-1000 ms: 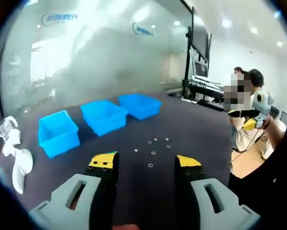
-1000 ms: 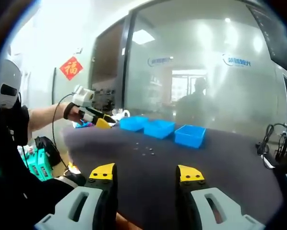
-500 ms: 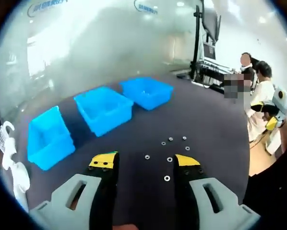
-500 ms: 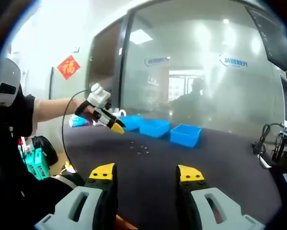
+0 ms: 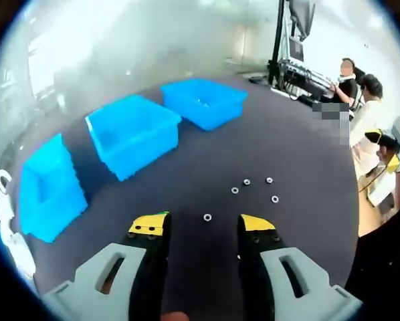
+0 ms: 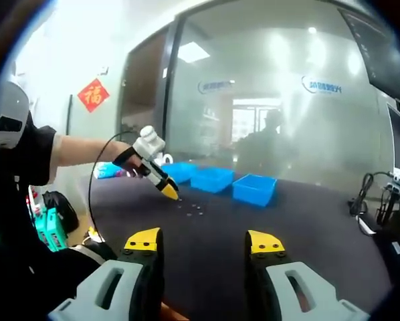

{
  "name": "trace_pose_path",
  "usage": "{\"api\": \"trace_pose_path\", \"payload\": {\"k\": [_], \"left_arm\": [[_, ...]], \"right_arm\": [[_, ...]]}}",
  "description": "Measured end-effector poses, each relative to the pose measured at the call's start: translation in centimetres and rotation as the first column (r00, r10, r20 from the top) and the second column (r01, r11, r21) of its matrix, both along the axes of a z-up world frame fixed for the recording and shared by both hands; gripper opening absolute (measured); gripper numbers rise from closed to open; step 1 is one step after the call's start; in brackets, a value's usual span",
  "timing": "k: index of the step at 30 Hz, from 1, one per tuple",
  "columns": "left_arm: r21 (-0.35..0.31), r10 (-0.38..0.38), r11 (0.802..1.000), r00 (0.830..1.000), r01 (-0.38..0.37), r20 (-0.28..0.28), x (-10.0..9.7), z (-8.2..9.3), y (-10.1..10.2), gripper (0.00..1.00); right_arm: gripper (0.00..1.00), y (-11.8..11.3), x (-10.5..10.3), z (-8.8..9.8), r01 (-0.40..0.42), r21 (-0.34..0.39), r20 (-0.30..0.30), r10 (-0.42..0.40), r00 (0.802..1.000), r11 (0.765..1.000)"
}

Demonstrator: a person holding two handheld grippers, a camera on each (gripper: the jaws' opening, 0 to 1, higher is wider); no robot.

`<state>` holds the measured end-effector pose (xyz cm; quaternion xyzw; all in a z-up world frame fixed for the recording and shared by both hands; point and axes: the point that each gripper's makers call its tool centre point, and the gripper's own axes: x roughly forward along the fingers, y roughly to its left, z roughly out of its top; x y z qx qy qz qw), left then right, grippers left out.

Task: Sort the screws, nuts, and washers into the corresponding bins

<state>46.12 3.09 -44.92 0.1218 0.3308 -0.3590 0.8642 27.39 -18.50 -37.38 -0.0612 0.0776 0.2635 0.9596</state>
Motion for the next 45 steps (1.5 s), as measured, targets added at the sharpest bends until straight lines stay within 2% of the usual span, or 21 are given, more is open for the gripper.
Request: {"api": "trace_pose_path", "payload": {"k": [4, 9, 15, 20, 29, 34, 38, 40, 45], "left_arm": [[-0.002, 0.009, 1.0, 1.0, -0.009, -0.008, 0.3, -0.5, 0.0, 0.31], [-0.026, 0.026, 0.999, 1.0, -0.027, -0.005, 0.8, -0.8, -0.1, 0.21], [0.001, 0.029, 1.0, 1.0, -0.029, -0.008, 0.8, -1.6, 0.3, 0.17], [0.006, 0.033, 0.999, 0.999, -0.033, 0.012, 1.1, -1.7, 0.5, 0.09], [0.019, 0.013, 1.0, 0.998, -0.014, 0.054, 1.0, -1.6, 0.3, 0.06], [-0.024, 0.033, 0.999, 0.998, -0.032, 0.048, 0.9, -1.4, 0.6, 0.05], [-0.108, 0.046, 0.993, 0.997, -0.04, 0.058, 0.2, -0.3, 0.4, 0.05], [-0.125, 0.037, 0.992, 0.997, -0.028, 0.069, -0.4, 0.0, 0.5, 0.05], [-0.261, 0.063, 0.965, 0.993, -0.035, 0.1, -1.4, 2.1, 0.6, 0.05]], "right_arm": [[0.45, -0.1, 0.1, 0.0, 0.003, 0.002, 0.0, -0.003, 1.0, 1.0], [0.45, -0.3, 0.1, -0.1, 0.005, 0.003, -0.001, -0.005, 1.0, 1.0], [0.45, -0.4, 0.0, -0.2, 0.009, 0.006, -0.002, -0.009, 1.0, 1.0], [0.45, -0.4, -0.1, -0.2, 0.01, 0.006, -0.002, -0.01, 1.0, 1.0], [0.45, -0.2, -0.3, -0.1, 0.008, 0.008, 0.002, -0.008, 1.0, 1.0], [0.45, -0.1, -0.4, 0.0, 0.006, 0.008, 0.003, -0.006, 1.0, 1.0], [0.45, -0.2, -0.5, 0.1, 0.012, 0.012, 0.007, -0.012, 1.0, 1.0], [0.45, -0.2, -0.5, 0.2, 0.014, 0.014, 0.009, -0.014, 1.0, 1.0], [0.45, -0.2, -0.5, 0.5, 0.021, 0.022, 0.016, -0.021, 1.0, 1.0]]}}
